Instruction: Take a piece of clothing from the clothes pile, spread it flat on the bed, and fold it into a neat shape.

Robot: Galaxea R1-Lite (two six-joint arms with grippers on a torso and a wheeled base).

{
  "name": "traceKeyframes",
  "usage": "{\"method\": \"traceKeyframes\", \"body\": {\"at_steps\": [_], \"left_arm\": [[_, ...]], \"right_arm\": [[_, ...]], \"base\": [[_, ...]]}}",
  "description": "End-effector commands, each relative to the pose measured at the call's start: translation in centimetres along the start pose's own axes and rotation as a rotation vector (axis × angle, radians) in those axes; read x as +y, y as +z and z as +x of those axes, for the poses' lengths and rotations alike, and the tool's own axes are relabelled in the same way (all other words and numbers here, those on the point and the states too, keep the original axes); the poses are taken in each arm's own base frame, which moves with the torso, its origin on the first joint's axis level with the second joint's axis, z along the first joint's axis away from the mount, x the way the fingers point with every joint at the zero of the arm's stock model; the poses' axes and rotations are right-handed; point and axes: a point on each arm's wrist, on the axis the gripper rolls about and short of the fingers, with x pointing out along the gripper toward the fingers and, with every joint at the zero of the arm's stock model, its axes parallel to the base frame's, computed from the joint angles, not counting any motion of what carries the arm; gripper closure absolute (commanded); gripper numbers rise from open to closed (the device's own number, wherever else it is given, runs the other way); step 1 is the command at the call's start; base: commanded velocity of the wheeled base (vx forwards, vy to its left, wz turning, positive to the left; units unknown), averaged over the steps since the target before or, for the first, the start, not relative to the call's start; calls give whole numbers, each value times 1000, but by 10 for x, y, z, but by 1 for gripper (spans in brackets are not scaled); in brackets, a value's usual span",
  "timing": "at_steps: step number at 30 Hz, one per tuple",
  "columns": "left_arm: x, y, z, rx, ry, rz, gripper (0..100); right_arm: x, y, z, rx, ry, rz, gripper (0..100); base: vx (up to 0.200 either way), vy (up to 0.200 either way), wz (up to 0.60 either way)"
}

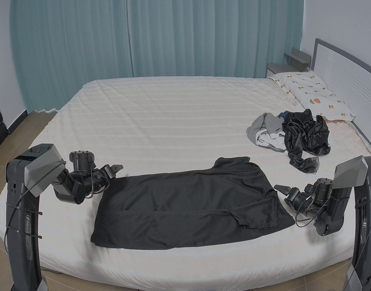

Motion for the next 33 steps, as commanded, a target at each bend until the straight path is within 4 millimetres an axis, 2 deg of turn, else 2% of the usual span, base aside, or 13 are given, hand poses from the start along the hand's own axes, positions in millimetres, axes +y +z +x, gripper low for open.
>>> {"method": "traceKeyframes", "body": {"at_steps": [1,8,9,14,18,22,26,30,33], "left_arm": [[5,-6,4,7,6,-3,0],[5,-6,2,-6,-1,-5,0],[6,-7,2,-5,1,-7,100],[2,-2,-9,-22,-7,-4,100],[-1,-1,-15,-85,1,4,100],[-1,-3,-21,-112,18,4,100],[-3,-2,-27,-108,17,0,100],[-4,-4,-32,-99,19,-24,100],[-4,-5,-32,-96,18,-53,100]], "right_arm": [[-1,-1,0,1,1,-1,0],[-1,-1,0,0,2,-3,0],[-1,-1,0,0,2,-3,0],[2,3,2,-21,10,-18,0],[14,18,6,-72,53,-68,0],[38,29,16,-99,114,-156,0],[53,42,24,-78,101,-220,0],[71,47,56,-42,68,-306,0],[79,38,81,-21,39,-328,0]], "base": [[0,0,0],[0,0,0],[0,0,0],[0,0,0],[0,0,0],[0,0,0],[0,0,0],[0,0,0],[0,0,0]]}}
